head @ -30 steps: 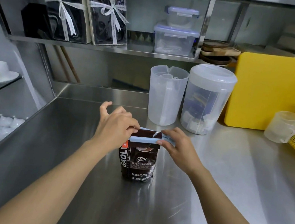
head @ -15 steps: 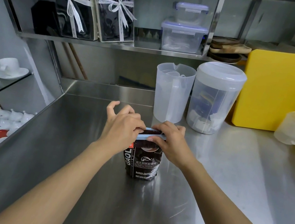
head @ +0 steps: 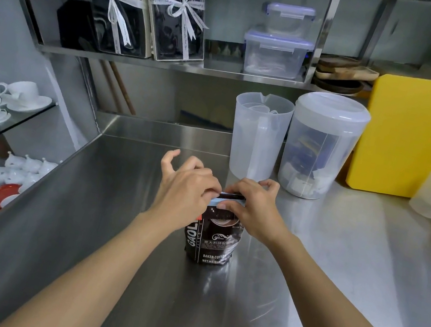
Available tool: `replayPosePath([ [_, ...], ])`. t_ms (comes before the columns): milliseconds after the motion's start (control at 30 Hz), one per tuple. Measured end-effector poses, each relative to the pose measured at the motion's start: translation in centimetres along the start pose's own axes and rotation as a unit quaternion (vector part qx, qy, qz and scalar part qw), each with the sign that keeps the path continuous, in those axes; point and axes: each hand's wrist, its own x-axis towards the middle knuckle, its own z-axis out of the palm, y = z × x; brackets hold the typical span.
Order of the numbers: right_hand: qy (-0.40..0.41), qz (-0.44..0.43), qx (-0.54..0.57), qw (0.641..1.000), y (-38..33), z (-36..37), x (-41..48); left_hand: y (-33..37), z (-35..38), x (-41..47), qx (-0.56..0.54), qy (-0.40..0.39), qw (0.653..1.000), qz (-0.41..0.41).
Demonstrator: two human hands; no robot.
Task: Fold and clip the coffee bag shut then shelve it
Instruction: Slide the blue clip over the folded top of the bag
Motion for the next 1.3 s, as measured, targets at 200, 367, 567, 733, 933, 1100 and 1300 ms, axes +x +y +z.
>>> replayPosePath([
  [200,0.002,-0.007,0.001,1.0,0.2,-0.6,0.0,-3.1,-1.2,-1.1,0.006,-0.09,0.995,-0.037],
  [367,-0.017,-0.019,0.007,1.0,0.1,-0.5,0.2,-3.3,-0.5,-1.6,-0.026,-0.072,0.995,-0.068],
  [567,-0.025,-0.03,-0.004,0.999,0.1,-0.7,0.7,-3.2,-0.2,-1.7,-0.053,-0.07,0.988,-0.123],
  [733,-0.036,-0.038,-0.006,0.999,0.4,-0.9,0.9,-3.0,0.4,-2.0,-0.067,-0.052,0.986,-0.143],
  [933,-0.048,-0.024,0.009,0.999,0.6,-0.9,1.1,-2.7,0.2,-1.6,-0.038,-0.038,0.989,-0.141],
  [1100,-0.08,-0.048,-0.024,0.995,1.2,-1.4,1.5,-2.6,0.2,-1.5,-0.033,-0.031,0.987,-0.154],
  [1300,-0.073,-0.058,-0.053,0.994,1.5,-1.5,1.9,-2.1,0.3,-1.3,-0.028,-0.042,0.985,-0.162],
])
